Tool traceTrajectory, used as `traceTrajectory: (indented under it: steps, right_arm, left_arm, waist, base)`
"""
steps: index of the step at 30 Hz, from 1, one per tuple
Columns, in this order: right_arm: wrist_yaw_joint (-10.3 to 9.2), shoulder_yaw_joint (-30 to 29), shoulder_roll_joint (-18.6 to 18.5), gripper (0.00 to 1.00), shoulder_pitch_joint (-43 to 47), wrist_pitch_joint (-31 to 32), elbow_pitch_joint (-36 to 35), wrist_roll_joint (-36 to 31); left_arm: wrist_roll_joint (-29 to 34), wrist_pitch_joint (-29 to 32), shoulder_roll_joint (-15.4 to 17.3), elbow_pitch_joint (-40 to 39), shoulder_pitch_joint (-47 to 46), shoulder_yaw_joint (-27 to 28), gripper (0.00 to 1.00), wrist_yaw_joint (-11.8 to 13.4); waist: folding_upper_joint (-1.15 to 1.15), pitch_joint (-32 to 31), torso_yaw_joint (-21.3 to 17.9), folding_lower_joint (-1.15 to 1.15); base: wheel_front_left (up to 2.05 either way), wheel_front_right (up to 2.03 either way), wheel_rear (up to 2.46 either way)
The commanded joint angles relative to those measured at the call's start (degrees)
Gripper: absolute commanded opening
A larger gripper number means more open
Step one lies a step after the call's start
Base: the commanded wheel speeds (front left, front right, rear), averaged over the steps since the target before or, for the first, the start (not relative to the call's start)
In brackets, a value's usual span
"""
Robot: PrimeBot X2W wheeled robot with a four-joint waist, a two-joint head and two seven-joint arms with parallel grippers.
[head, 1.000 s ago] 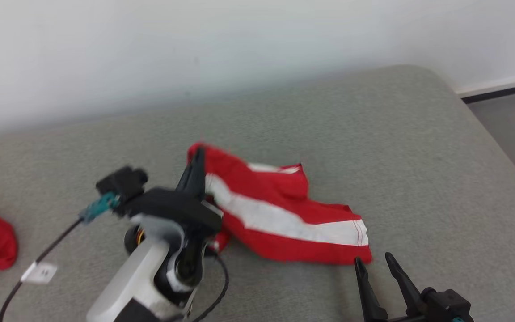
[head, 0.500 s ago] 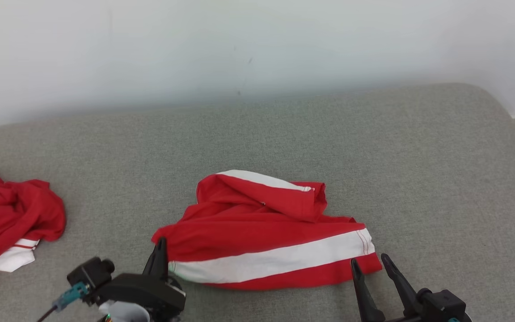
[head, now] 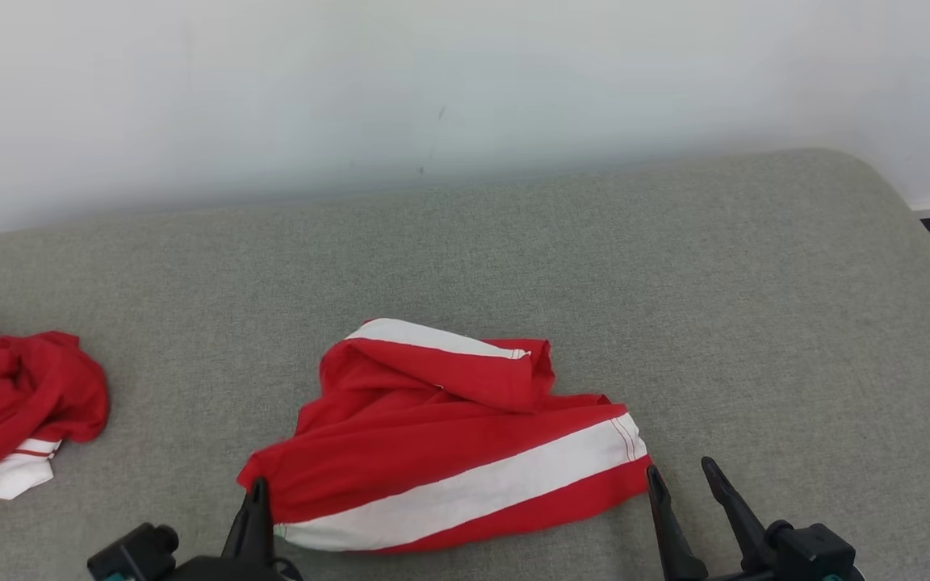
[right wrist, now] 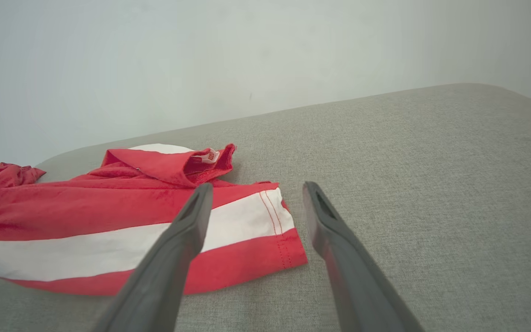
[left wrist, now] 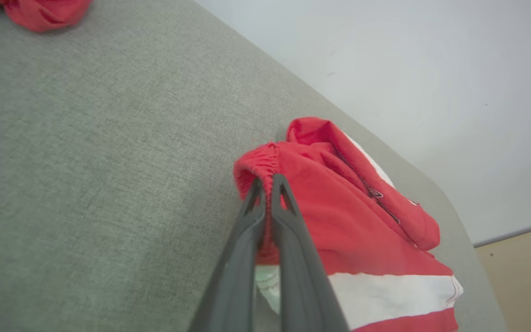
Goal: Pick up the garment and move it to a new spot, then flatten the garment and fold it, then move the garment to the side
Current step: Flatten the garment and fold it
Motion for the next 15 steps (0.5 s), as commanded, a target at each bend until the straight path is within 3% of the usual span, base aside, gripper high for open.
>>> traceTrajectory:
  steps: [1,8,15]
  right_arm:
    - [-0.13,-0.15,-0.04,1.00,0.38,-0.28,-0.27,0.23]
    - [-0.13,-0.65,0.25,1.00,-0.03,-0.28,-0.58,0.16]
    - [-0.13,0.44,0.56,1.00,-1.53,-0.28,-0.41,0.17]
  left_arm:
    - [0.60,0.06,0.99,-2.21,1.77,0.05,0.00,0.92]
    - [1.22,0.85,2.30,-9.17,3.63,-0.63,0.00,2.58]
    - [4.02,1.26,-0.09,1.41,-6.12,-2.34,0.00,1.31]
  waist:
    - [0.00,0.23,-0.08,0.00]
    - [0.00,1.01,-0.11,0.00]
    - [0.00,2.13,-1.05,0.00]
  base:
    - [0.00,0.00,0.00]
    - [0.00,0.00,0.00]
    - [0.00,0.00,0.00]
